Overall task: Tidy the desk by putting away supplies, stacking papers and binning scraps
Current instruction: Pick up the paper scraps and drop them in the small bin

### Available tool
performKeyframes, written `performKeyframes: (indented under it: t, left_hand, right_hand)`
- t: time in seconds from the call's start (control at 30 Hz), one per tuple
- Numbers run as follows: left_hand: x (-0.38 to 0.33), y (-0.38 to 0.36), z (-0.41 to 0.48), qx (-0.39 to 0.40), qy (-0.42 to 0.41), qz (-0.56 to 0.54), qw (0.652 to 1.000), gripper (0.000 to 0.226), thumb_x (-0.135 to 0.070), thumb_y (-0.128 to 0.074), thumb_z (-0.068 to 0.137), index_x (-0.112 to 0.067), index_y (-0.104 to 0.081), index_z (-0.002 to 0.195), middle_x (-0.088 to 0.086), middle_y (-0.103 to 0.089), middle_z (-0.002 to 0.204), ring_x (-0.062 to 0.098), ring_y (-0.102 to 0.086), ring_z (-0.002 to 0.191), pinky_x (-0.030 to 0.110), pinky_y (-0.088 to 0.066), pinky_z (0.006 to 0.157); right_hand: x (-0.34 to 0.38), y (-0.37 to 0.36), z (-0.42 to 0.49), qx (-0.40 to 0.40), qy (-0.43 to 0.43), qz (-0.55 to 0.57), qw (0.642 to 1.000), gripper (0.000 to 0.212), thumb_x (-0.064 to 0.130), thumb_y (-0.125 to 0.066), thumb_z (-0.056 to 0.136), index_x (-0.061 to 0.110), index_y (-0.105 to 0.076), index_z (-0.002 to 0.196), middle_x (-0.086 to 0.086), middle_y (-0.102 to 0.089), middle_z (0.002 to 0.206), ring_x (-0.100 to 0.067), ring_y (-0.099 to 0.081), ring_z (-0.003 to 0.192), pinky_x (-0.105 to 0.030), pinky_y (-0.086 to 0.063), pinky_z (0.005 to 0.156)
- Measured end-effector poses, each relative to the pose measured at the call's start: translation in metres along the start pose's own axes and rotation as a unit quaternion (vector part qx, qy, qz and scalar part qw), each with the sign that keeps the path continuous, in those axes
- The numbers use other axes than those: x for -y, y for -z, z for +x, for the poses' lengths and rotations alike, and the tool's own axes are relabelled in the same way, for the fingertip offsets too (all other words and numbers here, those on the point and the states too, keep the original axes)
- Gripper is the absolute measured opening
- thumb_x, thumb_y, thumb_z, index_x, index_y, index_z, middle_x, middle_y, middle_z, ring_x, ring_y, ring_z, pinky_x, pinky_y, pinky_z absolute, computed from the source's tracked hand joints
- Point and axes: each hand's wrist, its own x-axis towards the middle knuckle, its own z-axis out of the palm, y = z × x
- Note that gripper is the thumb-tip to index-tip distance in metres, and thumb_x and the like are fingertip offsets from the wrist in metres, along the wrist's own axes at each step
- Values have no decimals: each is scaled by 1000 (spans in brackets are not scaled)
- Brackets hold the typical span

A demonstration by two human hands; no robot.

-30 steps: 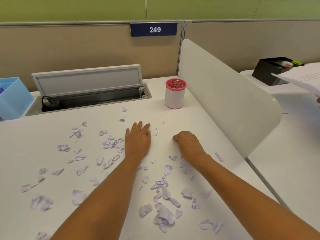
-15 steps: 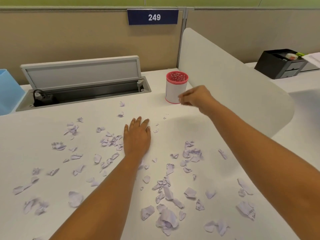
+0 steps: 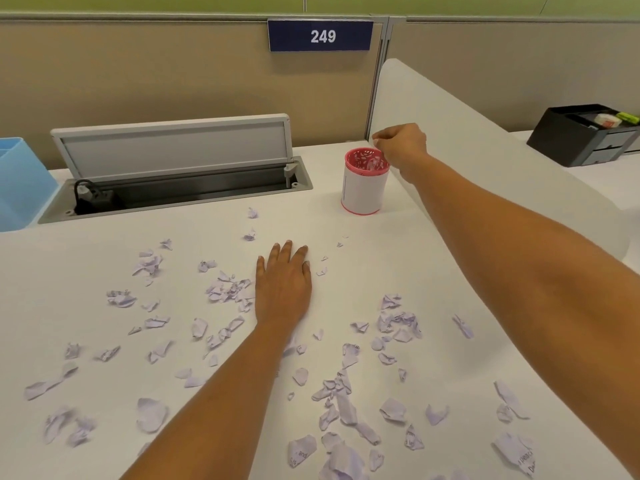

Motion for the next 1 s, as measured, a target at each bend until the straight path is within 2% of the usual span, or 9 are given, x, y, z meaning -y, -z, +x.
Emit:
performKeyframes:
  t: [0.13, 0.2, 0.3, 0.43, 0.57, 0.67, 0.8, 0.87, 1.0]
  left_hand:
    - [0, 0, 0, 0, -1, 3, 1000, 44, -28, -20, 101, -24, -27, 145, 1, -20, 155, 17, -13, 144, 39, -7, 118]
    - [-1, 1, -1, -1, -1, 2, 1000, 44, -27, -20, 101, -24, -28, 145, 1, -20, 155, 18, -13, 144, 39, -7, 117]
    - [0, 0, -1, -6, -1, -12, 1000, 44, -25, -21, 101, -21, -30, 144, 2, -22, 155, 18, -14, 144, 37, -7, 118]
    - [1, -2, 0, -12, 6, -47, 999, 43, -22, -23, 102, -15, -33, 143, 4, -25, 154, 19, -17, 144, 32, -8, 118]
    - [1, -2, -1, -22, 7, -59, 998, 43, -20, -24, 101, -12, -35, 142, 5, -28, 152, 19, -19, 143, 31, -9, 117]
    - [0, -1, -1, -21, 9, -62, 998, 43, -19, -24, 102, -10, -35, 142, 5, -29, 152, 19, -19, 143, 31, -10, 118]
    - [0, 0, -2, -16, 13, -57, 998, 43, -17, -22, 102, -9, -34, 142, 7, -29, 152, 20, -19, 143, 32, -11, 118]
    - [0, 1, -2, -15, 9, -58, 998, 43, -17, -22, 102, -8, -34, 142, 8, -30, 152, 21, -20, 142, 33, -11, 118]
    - [1, 1, -2, -10, 3, -64, 998, 43, -18, -22, 102, -8, -36, 141, 8, -30, 151, 22, -21, 142, 33, -11, 118]
  right_hand:
    - [-9, 3, -20, 5, 47, 0, 999, 20, 11, -61, 87, 5, -70, 104, -13, -66, 110, -20, -61, 98, -27, -51, 88]
    - [-21, 0, -40, 42, 76, -36, 996, 20, 10, -61, 86, 3, -70, 102, -15, -67, 109, -21, -61, 97, -26, -49, 87]
    - [-45, -12, -74, 137, 102, -126, 977, 25, 12, -57, 90, 2, -68, 109, -14, -65, 116, -26, -59, 109, -26, -43, 93]
    - [-70, -37, -106, 256, 98, -223, 935, 40, 25, -41, 99, 9, -45, 136, -11, -41, 145, -27, -37, 133, -30, -27, 108]
    - [-78, -51, -131, 311, 151, -261, 901, 50, 34, -35, 100, 13, -27, 146, -11, -19, 155, -24, -19, 142, -33, -17, 112]
    - [-80, -50, -148, 334, 229, -271, 873, 50, 37, -41, 98, 18, -34, 144, -6, -23, 155, -21, -24, 141, -31, -20, 111]
    - [-83, -35, -157, 364, 335, -317, 809, 41, 25, -40, 99, 15, -43, 139, -4, -34, 150, -18, -33, 138, -29, -26, 109]
    - [-86, -21, -158, 375, 352, -324, 794, 38, 20, -40, 99, 12, -47, 136, -3, -38, 148, -16, -37, 136, -28, -29, 108]
    - [-99, 16, -161, 387, 320, -336, 796, 38, 20, -39, 100, 14, -46, 137, 2, -36, 148, -14, -37, 136, -26, -27, 110]
